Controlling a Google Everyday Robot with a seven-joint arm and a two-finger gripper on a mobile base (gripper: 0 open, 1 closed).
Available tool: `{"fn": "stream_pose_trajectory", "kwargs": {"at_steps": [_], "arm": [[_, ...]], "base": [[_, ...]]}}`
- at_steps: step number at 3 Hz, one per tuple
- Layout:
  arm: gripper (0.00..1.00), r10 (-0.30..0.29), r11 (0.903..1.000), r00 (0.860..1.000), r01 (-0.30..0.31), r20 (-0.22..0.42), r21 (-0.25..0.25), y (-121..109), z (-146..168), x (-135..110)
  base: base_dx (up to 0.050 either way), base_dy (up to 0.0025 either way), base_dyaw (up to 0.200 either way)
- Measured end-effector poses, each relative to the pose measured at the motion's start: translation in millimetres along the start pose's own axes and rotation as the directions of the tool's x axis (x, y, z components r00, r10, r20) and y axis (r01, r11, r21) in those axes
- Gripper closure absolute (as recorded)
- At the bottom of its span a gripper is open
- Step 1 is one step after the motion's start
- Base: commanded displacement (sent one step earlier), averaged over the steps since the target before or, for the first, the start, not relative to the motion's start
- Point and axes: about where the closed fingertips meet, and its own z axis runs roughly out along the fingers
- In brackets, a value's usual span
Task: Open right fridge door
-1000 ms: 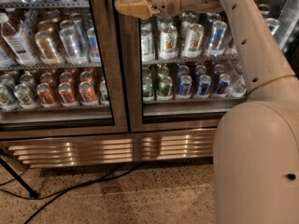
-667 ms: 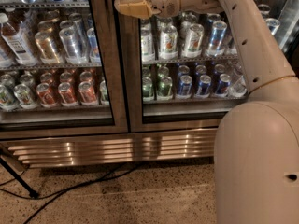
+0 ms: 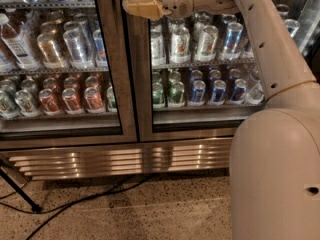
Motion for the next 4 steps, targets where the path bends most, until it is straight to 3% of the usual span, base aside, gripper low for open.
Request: {"fn": "stream_pose_trajectory", "kwargs": {"at_steps": [4], "arm": [[1.00, 0.003, 1.0000, 1.000, -0.003, 0.003, 0.003, 0.2, -0.3, -1.2]], "base": [[0.000, 0.00000, 0.000]]}}
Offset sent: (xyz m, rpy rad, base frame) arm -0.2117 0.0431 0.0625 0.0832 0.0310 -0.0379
